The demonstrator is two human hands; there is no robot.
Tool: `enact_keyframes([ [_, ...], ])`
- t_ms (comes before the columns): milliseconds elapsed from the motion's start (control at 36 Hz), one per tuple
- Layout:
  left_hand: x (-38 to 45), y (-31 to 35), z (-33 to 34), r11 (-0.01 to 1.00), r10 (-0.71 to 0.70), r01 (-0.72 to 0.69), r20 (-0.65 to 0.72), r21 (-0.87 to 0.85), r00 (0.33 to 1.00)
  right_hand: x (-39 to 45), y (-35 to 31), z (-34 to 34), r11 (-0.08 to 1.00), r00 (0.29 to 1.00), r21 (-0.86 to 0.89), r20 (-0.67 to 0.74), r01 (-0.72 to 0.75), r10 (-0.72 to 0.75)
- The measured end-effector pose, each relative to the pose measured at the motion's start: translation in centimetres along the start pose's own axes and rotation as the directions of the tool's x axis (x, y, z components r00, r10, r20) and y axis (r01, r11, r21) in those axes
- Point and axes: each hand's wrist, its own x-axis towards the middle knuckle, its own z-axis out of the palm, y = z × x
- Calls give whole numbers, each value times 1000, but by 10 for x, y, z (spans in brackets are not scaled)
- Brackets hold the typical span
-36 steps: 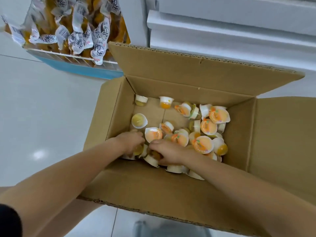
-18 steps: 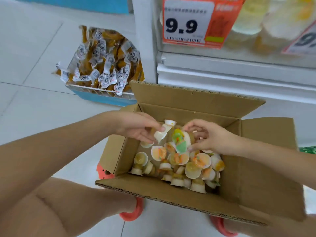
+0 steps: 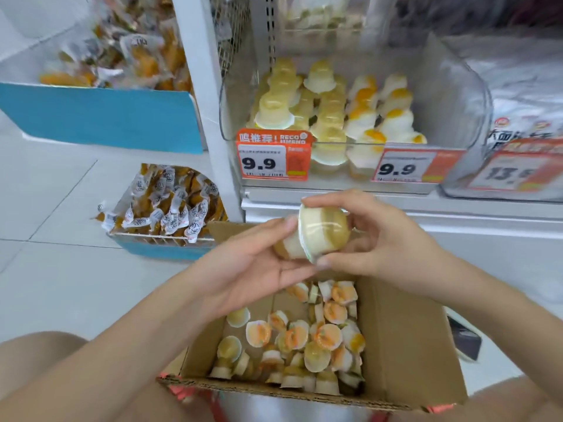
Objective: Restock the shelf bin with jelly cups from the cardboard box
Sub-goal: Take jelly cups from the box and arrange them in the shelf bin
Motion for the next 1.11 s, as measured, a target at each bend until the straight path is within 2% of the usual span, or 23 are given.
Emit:
enact_keyframes([
  [56,0,0,1,1000,30,-30,6,-4,1000,0,0,1,1000,1000,1,15,-6,6],
  [139,2,0,3,997,65,-62,-61,36,996,4,0,3,999,1000,-44,13,-11,12],
  [361,9,0,9,995,61,-48,-170,83,984,11,-2,2,990,998,-139,-61,23,-32],
  [472,12,6,12,990,43,-20,-166,136,985,14,-6,-1,979,996,-198,-74,38,-54],
  [556,15,17,13,966,41,-7,-126,260,991,20,-11,-11,981,989,-187,-121,57,-81],
  [611,17,27,13,907,67,-7,-128,421,989,25,-18,-23,984,974,-169,-210,52,-87],
  [667,21,38,9,802,157,17,-238,598,959,36,-27,-40,985,937,-169,-333,46,-101],
  [722,25,46,0,659,298,67,-342,749,891,54,-36,-59,974,884,-227,-452,14,-119],
  [778,30,51,-11,470,451,90,-327,878,830,81,-42,-76,941,852,-331,-510,-66,-120],
  [806,33,54,-15,410,497,91,-306,908,812,95,-43,-83,916,848,-383,-519,-116,-110],
  [917,39,61,-26,367,531,94,-291,925,796,151,-45,-98,803,868,-534,-494,-266,-41],
  [1111,46,69,-32,253,560,93,-224,963,798,208,-46,-101,551,929,-760,-359,-346,88],
])
